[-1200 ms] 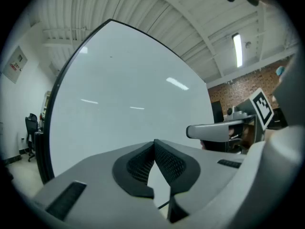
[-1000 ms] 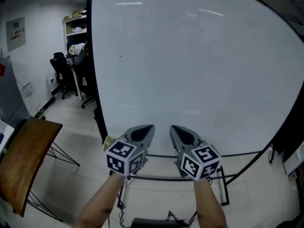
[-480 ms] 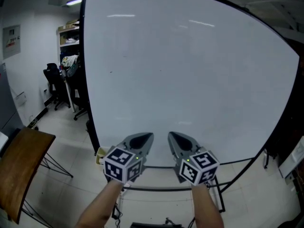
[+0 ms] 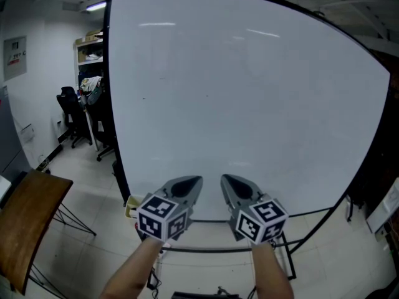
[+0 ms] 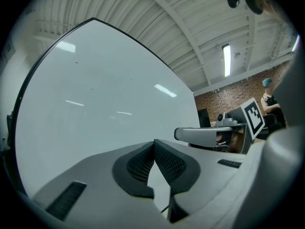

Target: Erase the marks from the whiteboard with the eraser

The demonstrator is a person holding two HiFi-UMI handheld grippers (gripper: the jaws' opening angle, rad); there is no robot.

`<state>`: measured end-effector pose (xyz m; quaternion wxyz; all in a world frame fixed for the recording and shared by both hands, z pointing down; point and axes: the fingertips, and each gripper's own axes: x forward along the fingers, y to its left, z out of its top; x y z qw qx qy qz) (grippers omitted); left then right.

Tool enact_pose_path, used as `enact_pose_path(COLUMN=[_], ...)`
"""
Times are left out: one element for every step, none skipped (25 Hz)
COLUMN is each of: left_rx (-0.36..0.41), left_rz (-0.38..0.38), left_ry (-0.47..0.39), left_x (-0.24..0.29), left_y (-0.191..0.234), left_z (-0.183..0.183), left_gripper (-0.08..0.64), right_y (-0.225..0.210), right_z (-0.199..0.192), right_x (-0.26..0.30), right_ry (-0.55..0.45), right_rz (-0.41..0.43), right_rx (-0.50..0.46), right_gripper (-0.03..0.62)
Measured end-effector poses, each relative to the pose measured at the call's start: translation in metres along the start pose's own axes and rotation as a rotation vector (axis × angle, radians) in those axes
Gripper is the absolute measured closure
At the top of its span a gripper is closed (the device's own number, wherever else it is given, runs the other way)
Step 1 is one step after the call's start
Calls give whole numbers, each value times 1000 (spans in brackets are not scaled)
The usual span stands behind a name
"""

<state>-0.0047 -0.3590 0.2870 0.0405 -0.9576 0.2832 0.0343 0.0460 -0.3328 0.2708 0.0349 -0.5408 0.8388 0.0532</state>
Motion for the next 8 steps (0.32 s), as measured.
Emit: enact_pose_path(left_rx=[-1,-1,-1,0,0,0,-1,-1], left_rz=[0,0,-1,-3,-6,-8,-10,-11], left_ry=[1,1,2,3,3,3,4,4], left_x=[0,0,0,0,0,1,1,1], left_y=[-1,-2,-2,-3,-4,-6,-7,-8], left_z=[0,0,-1,-1,-2,-2,-3,-3], left_gripper=[558,558,558,558,558,558,558,558], right_y=[0,0,0,0,0,-1,-1,-1], right_z=[0,0,0,0,0,0,0,0], right_x=[-1,-1,-2,-3,-3,-4,-5,-6], right_ry=[0,0,0,-1,-2,-3,-4,-5], right_rz=[-1,-2,-2,-3,-3,-3,-4,-4], right_rx=[0,-1,-1,-1,-1,-1,-1,0], right_gripper=[597,597,597,597,597,597,597,597])
